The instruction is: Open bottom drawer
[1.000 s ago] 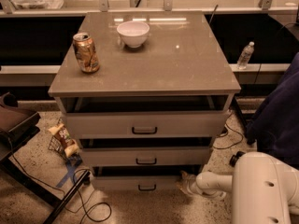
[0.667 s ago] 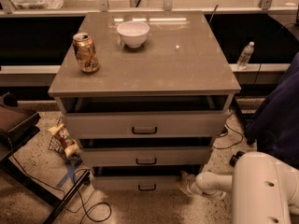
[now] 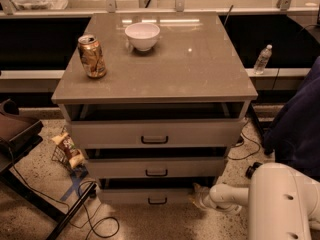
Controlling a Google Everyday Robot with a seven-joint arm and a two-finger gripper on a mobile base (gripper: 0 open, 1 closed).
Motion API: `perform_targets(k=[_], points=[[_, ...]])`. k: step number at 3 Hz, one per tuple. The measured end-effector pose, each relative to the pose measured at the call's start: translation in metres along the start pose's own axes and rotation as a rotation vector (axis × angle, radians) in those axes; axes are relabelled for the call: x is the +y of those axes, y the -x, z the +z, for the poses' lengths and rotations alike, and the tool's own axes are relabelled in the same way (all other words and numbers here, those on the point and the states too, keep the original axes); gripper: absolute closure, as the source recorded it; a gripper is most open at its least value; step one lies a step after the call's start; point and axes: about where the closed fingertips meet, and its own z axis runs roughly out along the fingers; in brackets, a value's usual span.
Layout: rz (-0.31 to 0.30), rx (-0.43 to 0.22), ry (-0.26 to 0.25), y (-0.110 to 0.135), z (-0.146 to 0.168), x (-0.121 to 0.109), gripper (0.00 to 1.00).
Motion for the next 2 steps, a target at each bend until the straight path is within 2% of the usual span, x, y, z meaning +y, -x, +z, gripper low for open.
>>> perform_targets(k=[1,2], points=[[-0.009,-0.002,0.033,-0.0063,-0.0091,0.0134,1.00],[-0.009,-0.002,0.033,-0.0031,-0.0144,0.0116,0.82]])
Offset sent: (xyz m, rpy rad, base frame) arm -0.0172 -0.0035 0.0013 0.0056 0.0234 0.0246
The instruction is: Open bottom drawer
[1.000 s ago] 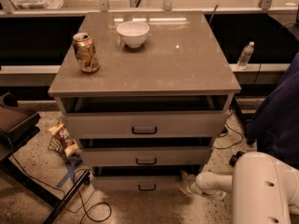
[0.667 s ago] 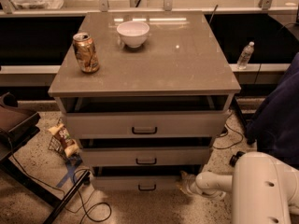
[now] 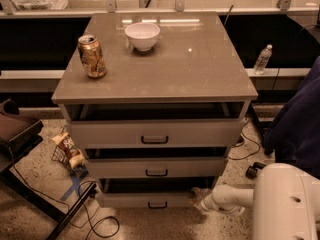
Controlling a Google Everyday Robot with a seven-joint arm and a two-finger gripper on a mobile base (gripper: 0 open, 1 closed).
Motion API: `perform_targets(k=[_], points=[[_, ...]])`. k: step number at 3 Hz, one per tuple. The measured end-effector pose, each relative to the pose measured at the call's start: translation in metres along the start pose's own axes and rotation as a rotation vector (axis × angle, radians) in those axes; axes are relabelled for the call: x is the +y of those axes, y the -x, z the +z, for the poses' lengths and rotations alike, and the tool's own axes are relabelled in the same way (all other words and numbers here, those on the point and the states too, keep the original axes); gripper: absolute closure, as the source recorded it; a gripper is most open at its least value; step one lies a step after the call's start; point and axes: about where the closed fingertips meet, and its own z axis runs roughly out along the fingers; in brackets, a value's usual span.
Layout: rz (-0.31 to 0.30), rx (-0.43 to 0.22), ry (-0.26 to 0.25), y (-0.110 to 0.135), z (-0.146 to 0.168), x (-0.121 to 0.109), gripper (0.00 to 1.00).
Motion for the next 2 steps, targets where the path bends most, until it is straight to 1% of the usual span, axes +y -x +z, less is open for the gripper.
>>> perform_targets(k=[2], points=[[0.000,-0.001,0.002,0.0011,-0.0005,0.0005,0.36]])
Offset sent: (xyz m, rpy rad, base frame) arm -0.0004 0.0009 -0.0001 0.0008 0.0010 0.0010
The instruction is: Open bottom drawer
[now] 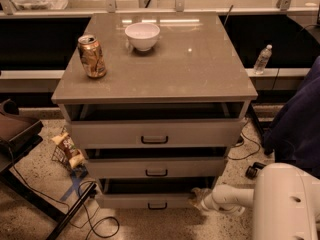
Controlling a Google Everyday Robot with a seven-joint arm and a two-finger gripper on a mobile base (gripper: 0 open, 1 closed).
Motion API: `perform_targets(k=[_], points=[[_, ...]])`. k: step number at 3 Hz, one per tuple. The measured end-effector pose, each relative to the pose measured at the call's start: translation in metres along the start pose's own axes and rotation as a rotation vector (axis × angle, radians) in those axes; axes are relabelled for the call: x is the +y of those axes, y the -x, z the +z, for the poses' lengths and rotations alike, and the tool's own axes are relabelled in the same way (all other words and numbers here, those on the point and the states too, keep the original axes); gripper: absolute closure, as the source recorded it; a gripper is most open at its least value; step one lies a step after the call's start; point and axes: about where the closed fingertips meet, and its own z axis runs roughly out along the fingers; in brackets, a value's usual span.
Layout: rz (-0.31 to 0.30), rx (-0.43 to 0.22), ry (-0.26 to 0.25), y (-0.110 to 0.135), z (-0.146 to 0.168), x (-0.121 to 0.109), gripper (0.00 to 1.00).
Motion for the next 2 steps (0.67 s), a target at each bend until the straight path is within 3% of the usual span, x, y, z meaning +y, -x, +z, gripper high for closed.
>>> perform_targets(k=[1,2], points=[[0.000,0.000,0.000,0.0003,-0.0004,-0.0001,0.13],[0.000,-0.001,0.002,0.0009,0.0006,0.0012,0.00]])
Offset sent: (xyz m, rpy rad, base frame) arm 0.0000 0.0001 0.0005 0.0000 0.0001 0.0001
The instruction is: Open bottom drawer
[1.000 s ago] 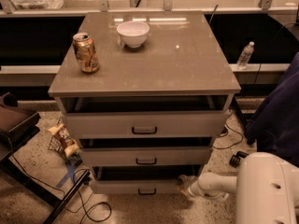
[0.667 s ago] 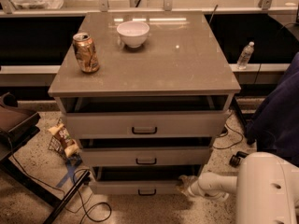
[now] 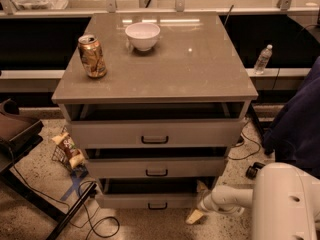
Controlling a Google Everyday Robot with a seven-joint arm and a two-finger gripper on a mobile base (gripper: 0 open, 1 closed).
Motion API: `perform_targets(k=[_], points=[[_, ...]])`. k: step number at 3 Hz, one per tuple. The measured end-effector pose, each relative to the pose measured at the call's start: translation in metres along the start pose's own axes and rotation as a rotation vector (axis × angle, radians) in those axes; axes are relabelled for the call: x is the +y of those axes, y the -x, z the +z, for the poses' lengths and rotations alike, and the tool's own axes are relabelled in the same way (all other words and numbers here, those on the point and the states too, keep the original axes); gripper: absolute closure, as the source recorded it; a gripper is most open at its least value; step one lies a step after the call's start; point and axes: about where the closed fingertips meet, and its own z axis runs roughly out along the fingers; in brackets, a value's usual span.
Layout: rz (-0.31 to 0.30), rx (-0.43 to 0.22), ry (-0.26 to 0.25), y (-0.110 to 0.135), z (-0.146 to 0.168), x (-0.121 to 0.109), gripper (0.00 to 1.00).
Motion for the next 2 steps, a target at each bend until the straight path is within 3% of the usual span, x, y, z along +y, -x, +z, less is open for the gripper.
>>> perform_targets(k=[1,2], points=[[0.000,0.000,0.000,0.0000,0.0000,0.0000,0.00],[0.000,-0.001,0.002,0.0007,0.0011,0.0013,0.15]])
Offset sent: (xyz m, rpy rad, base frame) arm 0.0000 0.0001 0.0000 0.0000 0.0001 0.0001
